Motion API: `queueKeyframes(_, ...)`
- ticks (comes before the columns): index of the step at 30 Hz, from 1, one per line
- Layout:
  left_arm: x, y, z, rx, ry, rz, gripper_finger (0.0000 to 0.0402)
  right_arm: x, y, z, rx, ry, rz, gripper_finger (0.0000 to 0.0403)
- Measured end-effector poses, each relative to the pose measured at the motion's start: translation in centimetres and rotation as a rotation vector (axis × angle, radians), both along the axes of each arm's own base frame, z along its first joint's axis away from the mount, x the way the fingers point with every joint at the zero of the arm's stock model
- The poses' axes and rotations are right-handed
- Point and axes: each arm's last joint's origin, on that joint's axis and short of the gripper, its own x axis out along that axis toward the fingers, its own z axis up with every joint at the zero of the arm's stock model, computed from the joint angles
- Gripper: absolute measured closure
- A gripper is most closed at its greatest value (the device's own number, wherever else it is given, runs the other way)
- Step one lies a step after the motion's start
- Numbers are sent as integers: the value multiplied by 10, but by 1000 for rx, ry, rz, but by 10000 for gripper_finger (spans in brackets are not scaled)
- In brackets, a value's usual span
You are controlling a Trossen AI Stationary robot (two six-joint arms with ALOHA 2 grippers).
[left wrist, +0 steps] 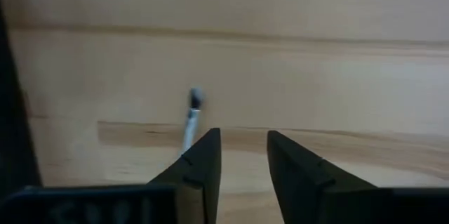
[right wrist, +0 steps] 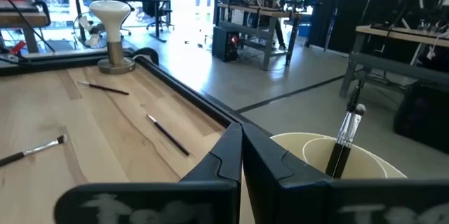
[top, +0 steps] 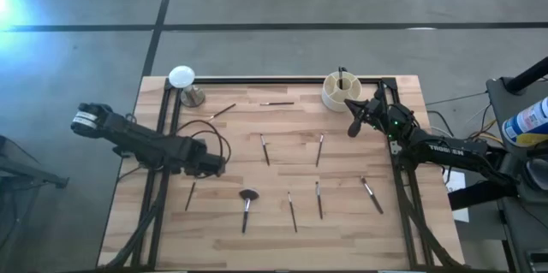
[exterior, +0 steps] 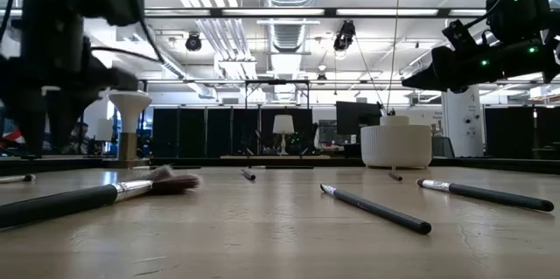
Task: Put items in baskets/containers
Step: Put the black eyeshadow brush into the white pen organizer
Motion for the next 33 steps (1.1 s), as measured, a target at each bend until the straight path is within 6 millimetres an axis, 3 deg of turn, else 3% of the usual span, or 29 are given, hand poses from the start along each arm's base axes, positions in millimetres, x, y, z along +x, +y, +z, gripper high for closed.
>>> queueKeyframes(17,-20,5,-36,68,25,110,295,0,0,0,1,1,0,394)
queueKeyframes(27,-21,2,-37,84,22,102,393,0,0,0,1,1,0,394)
queueKeyframes(33,-19,-1,-28,98,36,84,401,0,0,0,1,0,-1,394)
